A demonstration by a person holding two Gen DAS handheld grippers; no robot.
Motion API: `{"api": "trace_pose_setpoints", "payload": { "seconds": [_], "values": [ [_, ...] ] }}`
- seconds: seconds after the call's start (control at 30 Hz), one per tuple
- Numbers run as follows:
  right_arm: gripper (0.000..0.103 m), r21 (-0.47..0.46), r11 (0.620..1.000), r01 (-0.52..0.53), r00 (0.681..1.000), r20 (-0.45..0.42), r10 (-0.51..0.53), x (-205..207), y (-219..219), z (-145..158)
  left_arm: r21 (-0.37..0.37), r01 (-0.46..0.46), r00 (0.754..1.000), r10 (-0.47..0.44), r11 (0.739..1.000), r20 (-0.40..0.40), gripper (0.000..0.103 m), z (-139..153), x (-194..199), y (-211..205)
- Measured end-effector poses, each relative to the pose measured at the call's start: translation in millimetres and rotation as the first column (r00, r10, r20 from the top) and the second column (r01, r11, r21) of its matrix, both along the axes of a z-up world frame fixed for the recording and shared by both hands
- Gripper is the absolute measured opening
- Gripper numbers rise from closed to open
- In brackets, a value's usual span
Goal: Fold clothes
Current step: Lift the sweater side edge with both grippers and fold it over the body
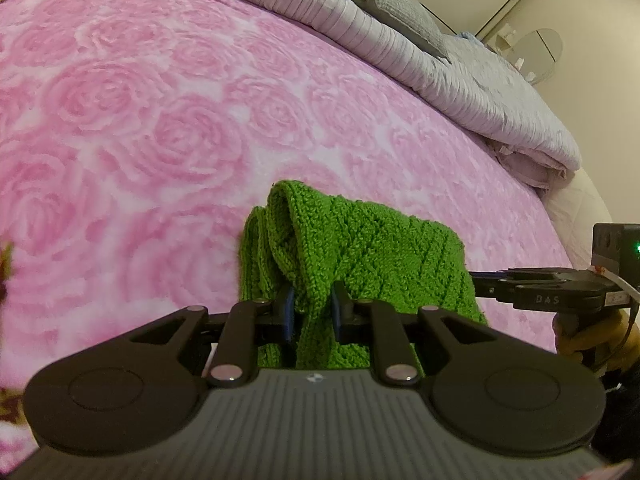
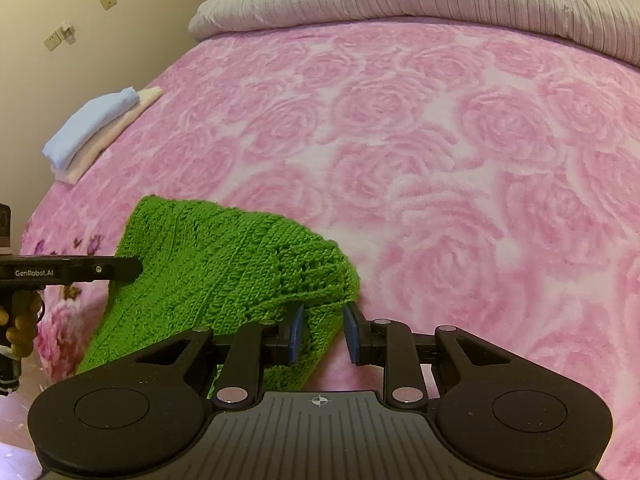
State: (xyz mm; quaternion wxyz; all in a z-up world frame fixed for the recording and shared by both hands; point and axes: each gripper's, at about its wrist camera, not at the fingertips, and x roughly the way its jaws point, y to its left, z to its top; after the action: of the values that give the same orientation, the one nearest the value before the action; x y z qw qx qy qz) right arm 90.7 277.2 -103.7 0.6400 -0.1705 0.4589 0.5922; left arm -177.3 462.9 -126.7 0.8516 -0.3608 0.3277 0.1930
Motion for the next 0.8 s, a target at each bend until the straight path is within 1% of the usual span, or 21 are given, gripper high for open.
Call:
{"api": "trace_pose_setpoints", "payload": {
  "seconds": [0.23,0.3,0.4,0.47,0.57,0.63,0.8],
  "values": [
    [0.026,-0.002,1.000,-0.001,1.000,0.013,0.001,-5,4,0,-0.020,-0.009,1.000,0.009,1.000,-0.010,0.016,-5,2,6],
    [0.026,-0.003,1.000,0.002,1.000,0.019,-0.002,-6,4,0,-0.019,-0.017,1.000,0.017,1.000,-0.014,0.018,-3,1,3],
    [0.026,0.001,1.000,0.007,1.000,0.021,-0.007,-8,2,0,-0.032,-0.048,0.999,0.048,0.998,-0.001,0.018,5,-11,-6],
    [0.026,0.005,1.000,0.014,1.000,0.017,-0.014,-8,0,-1,-0.059,-0.068,0.998,0.069,0.996,0.012,0.018,8,-26,-14],
    [0.026,0.016,0.999,0.031,0.999,0.009,-0.031,-8,-3,-2,-0.142,-0.089,0.994,0.097,0.986,0.048,0.018,7,-52,-30],
    [0.026,0.021,0.999,0.041,0.999,0.008,-0.041,-8,-4,-2,-0.176,-0.091,0.993,0.103,0.980,0.059,0.019,6,-63,-44],
    [0.026,0.022,0.998,0.054,0.998,0.017,-0.054,-11,-5,-1,-0.188,-0.117,0.992,0.124,0.975,0.025,0.020,1,-77,-70]
  ]
}}
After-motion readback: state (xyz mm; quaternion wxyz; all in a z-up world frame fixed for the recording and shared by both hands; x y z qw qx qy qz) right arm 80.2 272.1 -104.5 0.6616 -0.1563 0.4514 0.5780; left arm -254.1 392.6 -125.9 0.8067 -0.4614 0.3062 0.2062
